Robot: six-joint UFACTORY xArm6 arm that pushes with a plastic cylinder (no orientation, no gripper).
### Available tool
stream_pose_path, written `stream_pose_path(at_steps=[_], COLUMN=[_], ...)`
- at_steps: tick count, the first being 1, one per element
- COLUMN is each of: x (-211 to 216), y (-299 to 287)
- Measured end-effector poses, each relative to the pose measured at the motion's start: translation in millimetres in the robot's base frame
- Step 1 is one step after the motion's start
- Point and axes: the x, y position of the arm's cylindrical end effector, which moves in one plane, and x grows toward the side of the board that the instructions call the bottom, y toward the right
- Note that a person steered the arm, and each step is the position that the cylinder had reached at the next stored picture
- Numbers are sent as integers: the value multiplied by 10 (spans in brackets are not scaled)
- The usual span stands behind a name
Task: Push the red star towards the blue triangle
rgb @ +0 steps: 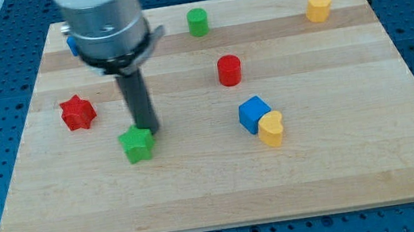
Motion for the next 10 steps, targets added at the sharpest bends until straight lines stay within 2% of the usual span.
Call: stream_pose_path(at_steps=[3,4,6,10], x=[47,47,-273,-334], y=[-911,-970,-1010,-1010])
